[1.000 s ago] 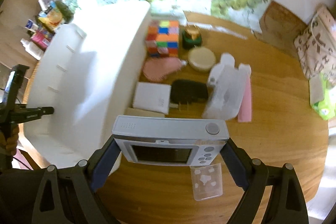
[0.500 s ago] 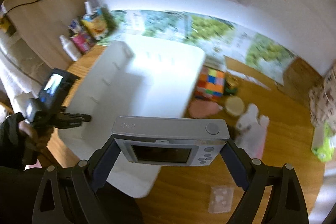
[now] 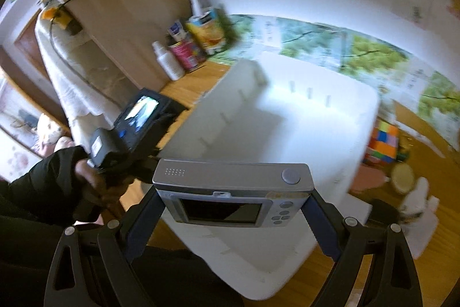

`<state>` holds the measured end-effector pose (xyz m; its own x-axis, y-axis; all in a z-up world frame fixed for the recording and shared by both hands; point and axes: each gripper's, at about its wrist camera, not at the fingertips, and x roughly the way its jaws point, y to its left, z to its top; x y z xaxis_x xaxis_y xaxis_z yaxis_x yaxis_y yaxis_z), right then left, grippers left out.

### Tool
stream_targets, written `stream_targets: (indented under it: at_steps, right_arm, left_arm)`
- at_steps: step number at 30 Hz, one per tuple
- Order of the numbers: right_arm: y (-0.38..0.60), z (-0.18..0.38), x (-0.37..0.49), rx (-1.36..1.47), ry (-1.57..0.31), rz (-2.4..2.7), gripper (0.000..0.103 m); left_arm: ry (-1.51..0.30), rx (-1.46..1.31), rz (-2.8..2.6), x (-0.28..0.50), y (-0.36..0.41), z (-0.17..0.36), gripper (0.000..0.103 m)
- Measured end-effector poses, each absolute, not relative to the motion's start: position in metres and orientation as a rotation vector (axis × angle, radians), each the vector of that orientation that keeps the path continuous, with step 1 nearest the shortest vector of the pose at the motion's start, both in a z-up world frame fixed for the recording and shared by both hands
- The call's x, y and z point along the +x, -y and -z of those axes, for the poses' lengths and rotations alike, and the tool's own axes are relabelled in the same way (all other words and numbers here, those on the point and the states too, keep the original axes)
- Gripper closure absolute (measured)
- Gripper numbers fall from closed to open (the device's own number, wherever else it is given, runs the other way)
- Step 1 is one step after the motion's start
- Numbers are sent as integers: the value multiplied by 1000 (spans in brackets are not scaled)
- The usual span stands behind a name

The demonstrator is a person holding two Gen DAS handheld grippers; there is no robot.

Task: Organize rigid objects
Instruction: 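Carry the white gadget over the white tray and open the right tool inside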

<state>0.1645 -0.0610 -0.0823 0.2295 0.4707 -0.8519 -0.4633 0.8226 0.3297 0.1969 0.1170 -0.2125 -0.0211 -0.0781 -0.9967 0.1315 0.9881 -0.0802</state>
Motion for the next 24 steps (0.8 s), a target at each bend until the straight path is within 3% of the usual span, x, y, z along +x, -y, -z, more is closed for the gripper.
stream_targets:
  at_steps: [24]
  right_arm:
    - [41,124,162,-31,-1348,-614,8]
  left_arm:
    - [-1569,88,161,202,-102,211,98]
